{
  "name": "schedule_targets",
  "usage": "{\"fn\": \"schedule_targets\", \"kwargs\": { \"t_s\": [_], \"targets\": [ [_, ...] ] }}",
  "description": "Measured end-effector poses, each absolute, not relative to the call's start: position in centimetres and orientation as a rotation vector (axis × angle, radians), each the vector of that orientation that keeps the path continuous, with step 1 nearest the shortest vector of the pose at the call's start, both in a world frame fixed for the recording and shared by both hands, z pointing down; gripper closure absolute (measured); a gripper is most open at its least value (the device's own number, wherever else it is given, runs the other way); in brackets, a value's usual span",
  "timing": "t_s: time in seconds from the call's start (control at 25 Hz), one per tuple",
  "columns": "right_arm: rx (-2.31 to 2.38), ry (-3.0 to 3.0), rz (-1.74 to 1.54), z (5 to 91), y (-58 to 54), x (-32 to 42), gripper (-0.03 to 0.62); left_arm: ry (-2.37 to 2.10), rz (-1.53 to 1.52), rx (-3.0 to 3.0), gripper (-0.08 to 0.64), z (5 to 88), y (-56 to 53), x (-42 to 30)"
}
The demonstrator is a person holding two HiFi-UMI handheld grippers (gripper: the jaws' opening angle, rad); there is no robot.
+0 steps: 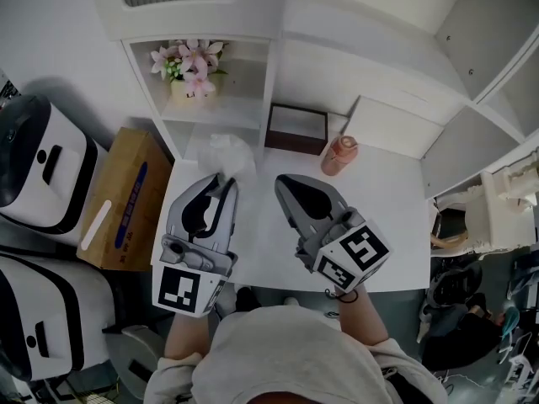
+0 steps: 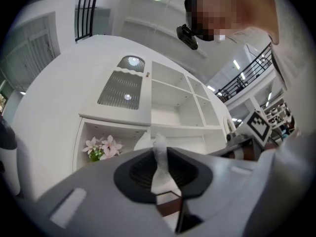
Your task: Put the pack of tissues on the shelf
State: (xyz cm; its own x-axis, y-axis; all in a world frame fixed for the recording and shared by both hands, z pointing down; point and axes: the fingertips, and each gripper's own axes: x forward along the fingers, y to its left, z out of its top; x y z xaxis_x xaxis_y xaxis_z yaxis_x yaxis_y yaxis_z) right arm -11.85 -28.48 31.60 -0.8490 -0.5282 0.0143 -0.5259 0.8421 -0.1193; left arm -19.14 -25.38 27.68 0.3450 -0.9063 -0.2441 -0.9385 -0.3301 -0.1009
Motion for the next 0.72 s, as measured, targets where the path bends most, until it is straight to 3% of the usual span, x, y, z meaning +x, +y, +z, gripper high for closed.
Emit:
{"fn": "schedule_targets", "kwargs": {
  "t_s": [0.72],
  "targets": [
    [-1.144, 2.906, -0.206, 32.7, -31.3, -11.5, 0.592, 1.477, 0.139, -2.465, 0.511, 29.9, -32.4, -20.8]
  ]
}}
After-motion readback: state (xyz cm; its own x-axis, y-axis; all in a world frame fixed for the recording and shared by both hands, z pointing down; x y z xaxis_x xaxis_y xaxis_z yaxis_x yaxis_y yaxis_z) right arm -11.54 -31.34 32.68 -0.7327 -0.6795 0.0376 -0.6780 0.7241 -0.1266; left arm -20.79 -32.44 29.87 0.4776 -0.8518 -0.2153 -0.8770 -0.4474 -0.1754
